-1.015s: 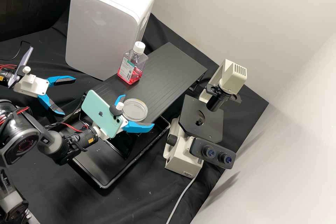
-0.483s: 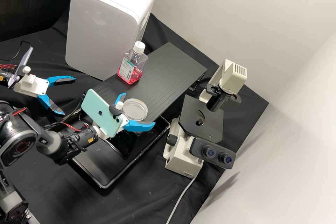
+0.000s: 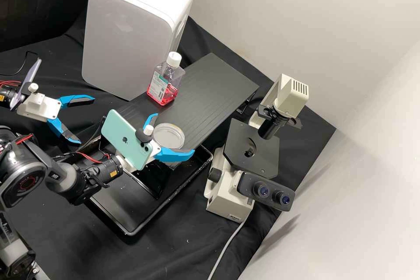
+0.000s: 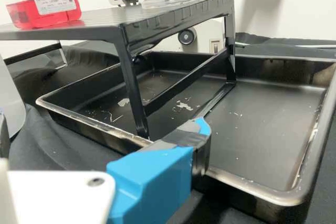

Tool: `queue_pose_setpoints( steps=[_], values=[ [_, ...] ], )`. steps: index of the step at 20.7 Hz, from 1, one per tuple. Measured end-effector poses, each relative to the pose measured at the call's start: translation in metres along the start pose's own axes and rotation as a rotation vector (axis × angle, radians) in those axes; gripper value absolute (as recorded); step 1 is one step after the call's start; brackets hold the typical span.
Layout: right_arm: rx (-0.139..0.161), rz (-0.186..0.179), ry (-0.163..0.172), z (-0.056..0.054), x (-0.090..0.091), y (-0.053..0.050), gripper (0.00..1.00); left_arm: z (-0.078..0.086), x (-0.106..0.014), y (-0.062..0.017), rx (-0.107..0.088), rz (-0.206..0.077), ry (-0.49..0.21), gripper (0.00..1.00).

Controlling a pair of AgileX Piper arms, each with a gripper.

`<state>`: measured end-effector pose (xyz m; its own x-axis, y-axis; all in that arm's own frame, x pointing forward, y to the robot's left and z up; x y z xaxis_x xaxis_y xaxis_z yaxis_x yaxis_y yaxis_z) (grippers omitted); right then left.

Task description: Remove the lid from the petri dish

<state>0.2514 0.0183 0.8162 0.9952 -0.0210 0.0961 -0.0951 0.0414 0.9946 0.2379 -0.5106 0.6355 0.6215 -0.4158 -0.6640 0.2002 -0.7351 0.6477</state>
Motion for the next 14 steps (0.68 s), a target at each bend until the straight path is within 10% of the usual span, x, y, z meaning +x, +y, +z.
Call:
queue_pose_setpoints(
  steps=[1,14],
  values=[
    [0.000,0.000,0.000,0.0000,0.0000,0.0000,0.00,0.0000,0.0000,0.0000,0.006,0.000,0.000,1.00],
    [0.003,-0.007,-0.004,0.0013,0.0006,-0.0017,0.00,0.0005,0.0013,-0.0052,-0.002,-0.017,0.002,1.00]
  ],
)
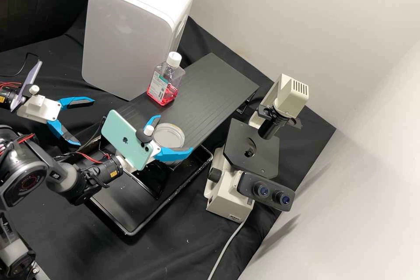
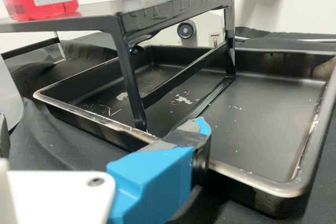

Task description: Remove the lid from the petri dish

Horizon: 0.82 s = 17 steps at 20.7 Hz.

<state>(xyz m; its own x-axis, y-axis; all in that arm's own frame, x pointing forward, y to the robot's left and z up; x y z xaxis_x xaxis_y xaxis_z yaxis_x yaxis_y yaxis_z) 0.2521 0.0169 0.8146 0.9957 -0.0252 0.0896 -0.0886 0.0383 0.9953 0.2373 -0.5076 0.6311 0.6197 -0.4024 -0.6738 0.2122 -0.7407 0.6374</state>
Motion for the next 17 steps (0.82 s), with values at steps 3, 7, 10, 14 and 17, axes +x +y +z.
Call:
queue_pose_setpoints(
  steps=[3,7,10,14,17],
  values=[
    [-0.002,0.001,0.000,0.0005,0.0001,0.0004,0.00,0.0006,0.0002,0.0000,0.000,0.000,-0.002,1.00],
    [0.027,0.002,-0.001,0.0015,0.0002,0.0014,0.00,0.0006,0.0002,0.0000,0.000,0.000,-0.002,1.00],
    [0.033,0.002,-0.001,0.0015,0.0002,0.0014,0.00,0.0006,0.0002,0.0000,0.000,0.000,-0.002,1.00],
    [0.033,0.002,-0.001,0.0015,0.0002,0.0014,1.00,0.0005,0.0002,0.0000,0.000,0.000,0.000,1.00],
    [0.033,0.002,-0.001,0.0015,0.0002,0.0014,1.00,0.0005,0.0002,0.0000,0.000,0.000,0.000,1.00]
  ],
)
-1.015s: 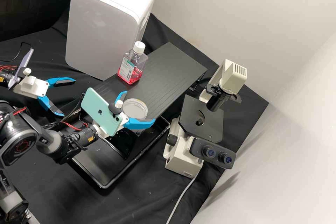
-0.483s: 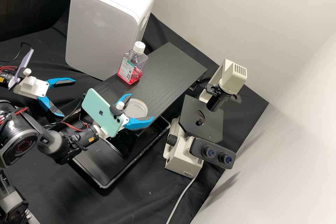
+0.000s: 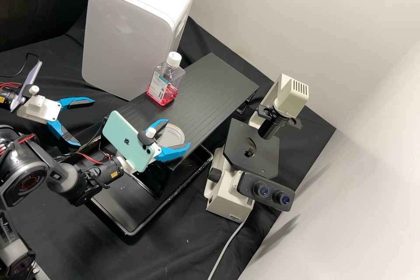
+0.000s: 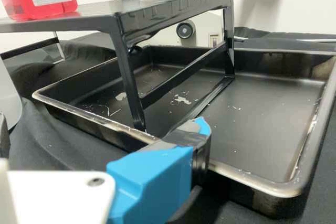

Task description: Remove the lid from the petri dish

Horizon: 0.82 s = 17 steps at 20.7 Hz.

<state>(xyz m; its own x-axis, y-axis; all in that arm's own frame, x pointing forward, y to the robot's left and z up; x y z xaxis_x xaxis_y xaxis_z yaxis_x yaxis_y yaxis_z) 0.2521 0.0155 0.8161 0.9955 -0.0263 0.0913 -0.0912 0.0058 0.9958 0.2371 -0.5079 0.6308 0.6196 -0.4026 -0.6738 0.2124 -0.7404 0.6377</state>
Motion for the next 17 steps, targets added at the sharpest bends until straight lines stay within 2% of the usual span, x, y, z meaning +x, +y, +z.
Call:
queue_pose_setpoints(
  steps=[7,17],
  values=[
    [-0.014,0.009,-0.010,0.0009,0.0000,0.0008,1.00,0.0000,0.0000,0.0000,0.000,0.000,0.000,1.00],
    [-0.013,0.009,-0.010,0.0009,0.0000,0.0008,1.00,0.0006,0.0005,-0.0016,0.000,-0.005,-0.001,1.00]
  ],
)
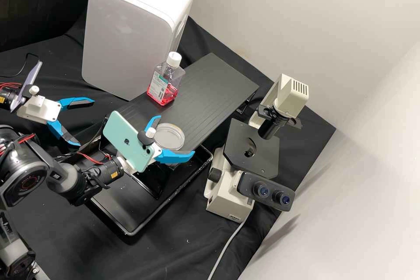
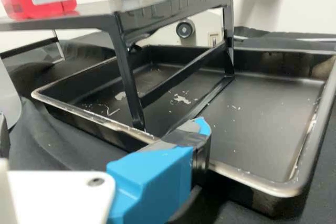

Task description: Remove the lid from the petri dish

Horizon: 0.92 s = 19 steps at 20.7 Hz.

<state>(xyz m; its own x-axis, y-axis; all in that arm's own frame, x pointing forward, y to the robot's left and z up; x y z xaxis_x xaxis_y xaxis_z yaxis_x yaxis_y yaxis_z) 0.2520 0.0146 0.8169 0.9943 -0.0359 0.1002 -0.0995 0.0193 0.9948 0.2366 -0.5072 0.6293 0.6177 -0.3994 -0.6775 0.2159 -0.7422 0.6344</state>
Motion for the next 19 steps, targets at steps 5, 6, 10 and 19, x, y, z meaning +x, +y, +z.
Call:
queue_pose_setpoints(
  steps=[5,6,10,19],
  values=[
    [0.000,0.011,0.009,-0.001,0.000,0.001,1.00,0.002,0.001,-0.0022,0.012,-0.007,-0.003,1.00],
    [0.000,0.016,0.014,-0.001,0.000,0.001,1.00,0.002,0.001,-0.0022,0.011,-0.007,-0.003,1.00],
    [0.000,0.021,0.021,-0.002,0.000,0.002,1.00,0.001,0.001,-0.0020,0.007,-0.005,0.007,1.00],
    [-0.031,-0.056,0.049,-0.010,0.006,-0.020,1.00,0.001,0.001,-0.0025,0.007,-0.007,0.007,1.00]
  ],
)
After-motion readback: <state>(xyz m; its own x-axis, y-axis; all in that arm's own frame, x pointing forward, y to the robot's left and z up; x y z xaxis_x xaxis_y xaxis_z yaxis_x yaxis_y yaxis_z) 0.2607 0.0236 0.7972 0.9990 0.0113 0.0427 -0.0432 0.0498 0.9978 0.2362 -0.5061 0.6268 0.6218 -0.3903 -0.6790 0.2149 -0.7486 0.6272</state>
